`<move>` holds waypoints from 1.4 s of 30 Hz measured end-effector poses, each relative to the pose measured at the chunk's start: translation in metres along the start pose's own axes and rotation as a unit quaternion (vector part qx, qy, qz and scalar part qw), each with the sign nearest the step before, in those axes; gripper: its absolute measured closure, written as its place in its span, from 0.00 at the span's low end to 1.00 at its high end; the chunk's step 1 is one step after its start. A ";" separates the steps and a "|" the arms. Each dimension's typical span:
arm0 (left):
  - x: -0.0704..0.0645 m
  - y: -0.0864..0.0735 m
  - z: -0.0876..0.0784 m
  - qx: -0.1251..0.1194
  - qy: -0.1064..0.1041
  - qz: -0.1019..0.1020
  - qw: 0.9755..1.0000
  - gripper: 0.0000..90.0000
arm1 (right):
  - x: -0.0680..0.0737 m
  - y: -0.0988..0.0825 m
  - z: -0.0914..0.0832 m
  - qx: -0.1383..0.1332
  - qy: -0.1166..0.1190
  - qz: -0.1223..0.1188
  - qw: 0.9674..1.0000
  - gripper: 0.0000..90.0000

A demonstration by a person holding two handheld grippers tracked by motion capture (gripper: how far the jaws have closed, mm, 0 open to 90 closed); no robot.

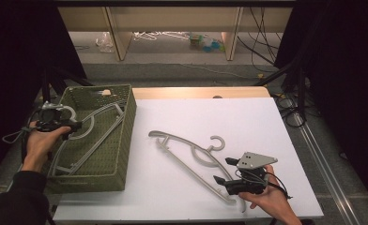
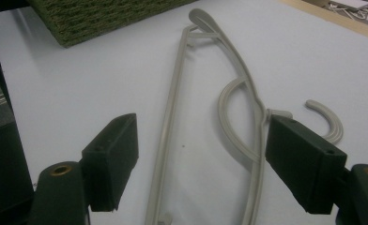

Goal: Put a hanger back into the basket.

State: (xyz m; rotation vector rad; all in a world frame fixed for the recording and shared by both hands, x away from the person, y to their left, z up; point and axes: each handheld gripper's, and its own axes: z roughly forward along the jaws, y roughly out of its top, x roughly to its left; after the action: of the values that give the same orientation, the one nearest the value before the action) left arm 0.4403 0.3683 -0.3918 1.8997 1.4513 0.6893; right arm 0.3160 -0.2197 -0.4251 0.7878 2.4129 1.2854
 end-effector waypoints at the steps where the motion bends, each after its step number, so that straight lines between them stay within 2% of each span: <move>1: -0.004 0.001 -0.005 -0.009 -0.005 0.001 1.000 0.45 | 0.000 0.000 0.000 0.000 0.000 -0.001 1.000 0.30; 2: -0.010 0.002 -0.012 -0.026 -0.011 -0.001 1.000 0.43 | -0.001 0.000 0.001 0.002 -0.001 0.000 1.000 0.30; 3: -0.018 0.003 -0.018 -0.043 -0.018 -0.019 0.999 0.41 | -0.001 -0.001 0.001 0.003 -0.001 0.003 1.000 0.30; 5: -0.030 0.003 -0.027 -0.066 -0.041 -0.020 0.997 0.38 | -0.001 -0.001 0.002 0.004 0.000 0.004 1.000 0.30; 6: -0.041 0.003 -0.032 -0.077 -0.055 -0.023 0.995 0.37 | -0.001 -0.002 0.002 0.004 -0.001 0.003 1.000 0.30; 11: -0.081 -0.005 -0.049 -0.109 -0.109 -0.001 0.988 0.31 | -0.001 -0.002 0.002 0.002 -0.005 0.005 1.000 0.29; 13: -0.101 -0.010 -0.058 -0.123 -0.138 0.017 0.983 0.31 | -0.002 -0.002 0.002 0.000 -0.008 0.008 1.000 0.28; 15: -0.118 -0.015 -0.063 -0.136 -0.160 0.028 0.977 0.29 | -0.002 -0.003 0.002 -0.002 -0.011 0.012 1.000 0.26; 16: -0.128 -0.019 -0.066 -0.148 -0.175 0.055 0.972 0.27 | -0.003 -0.003 0.002 -0.002 -0.013 0.012 1.000 0.25; 17: -0.133 -0.021 -0.067 -0.154 -0.181 0.066 0.969 0.26 | -0.003 -0.003 0.003 -0.004 -0.015 0.018 1.000 0.23; 19: -0.152 -0.031 -0.072 -0.162 -0.190 0.064 0.966 0.26 | -0.003 -0.004 0.003 -0.006 -0.019 0.022 1.000 0.23; 20: -0.163 -0.036 -0.075 -0.161 -0.193 0.065 0.966 0.25 | -0.003 -0.004 0.003 -0.006 -0.019 0.024 1.000 0.23; 21: -0.166 -0.038 -0.075 -0.164 -0.196 0.087 0.963 0.25 | -0.003 -0.004 0.003 -0.006 -0.019 0.024 1.000 0.23; 22: -0.174 -0.043 -0.077 -0.164 -0.202 0.082 0.962 0.25 | -0.002 -0.004 0.003 -0.005 -0.017 0.023 1.000 0.23; 23: -0.182 -0.049 -0.079 -0.160 -0.201 0.093 0.962 0.25 | -0.002 -0.004 0.004 -0.004 -0.013 0.024 1.000 0.23; 24: -0.186 -0.051 -0.079 -0.161 -0.198 0.107 0.961 0.26 | -0.002 -0.004 0.004 -0.006 -0.016 0.020 1.000 0.23; 26: -0.196 -0.060 -0.082 -0.156 -0.193 0.102 0.963 0.26 | -0.002 -0.003 0.003 -0.005 -0.017 0.021 1.000 0.23; 27: -0.198 -0.062 -0.084 -0.155 -0.193 0.111 0.963 0.26 | -0.002 -0.004 0.004 -0.004 -0.013 0.024 1.000 0.23; 28: -0.200 -0.063 -0.086 -0.156 -0.191 0.106 0.963 0.26 | -0.002 -0.004 0.004 -0.004 -0.014 0.024 1.000 0.23; 29: -0.203 -0.065 -0.090 -0.156 -0.183 0.103 0.965 0.26 | -0.002 -0.004 0.004 -0.003 -0.014 0.024 1.000 0.23; 31: -0.207 -0.069 -0.094 -0.160 -0.194 0.089 0.964 0.26 | -0.003 -0.004 0.004 -0.005 -0.017 0.021 1.000 0.23; 32: -0.208 -0.070 -0.094 -0.164 -0.198 0.096 0.962 0.27 | -0.003 -0.004 0.004 -0.005 -0.016 0.020 1.000 0.23; 33: -0.211 -0.074 -0.094 -0.165 -0.207 0.080 0.961 0.27 | -0.003 -0.004 0.004 -0.006 -0.016 0.020 1.000 0.23; 34: -0.211 -0.076 -0.092 -0.161 -0.216 0.086 0.959 0.28 | -0.002 -0.004 0.004 -0.006 -0.016 0.021 1.000 0.23; 35: -0.215 -0.080 -0.089 -0.153 -0.213 0.082 0.962 0.28 | -0.002 -0.004 0.004 -0.006 -0.015 0.019 1.000 0.23; 36: -0.217 -0.082 -0.087 -0.154 -0.202 0.104 0.961 0.27 | -0.002 -0.004 0.004 -0.006 -0.016 0.018 1.000 0.23; 37: -0.220 -0.086 -0.085 -0.149 -0.207 0.090 0.963 0.27 | -0.002 -0.004 0.004 -0.004 -0.017 0.019 1.000 0.23; 39: -0.223 -0.089 -0.081 -0.146 -0.215 0.078 0.962 0.27 | -0.001 -0.004 0.004 -0.004 -0.014 0.021 1.000 0.23; 40: -0.224 -0.091 -0.078 -0.149 -0.215 0.086 0.961 0.27 | 0.000 -0.003 0.004 -0.004 -0.013 0.021 1.000 0.23; 41: -0.227 -0.094 -0.076 -0.143 -0.220 0.074 0.962 0.27 | 0.000 -0.004 0.004 -0.003 -0.013 0.020 1.000 0.23; 42: -0.226 -0.094 -0.075 -0.145 -0.219 0.083 0.961 0.26 | 0.000 -0.004 0.004 -0.003 -0.014 0.020 1.000 0.23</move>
State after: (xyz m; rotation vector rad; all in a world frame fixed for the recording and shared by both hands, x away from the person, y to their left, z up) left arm 0.2687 0.1797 -0.4195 1.8075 0.8724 0.4822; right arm 0.3172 -0.2187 -0.4307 0.8502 2.3824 1.2859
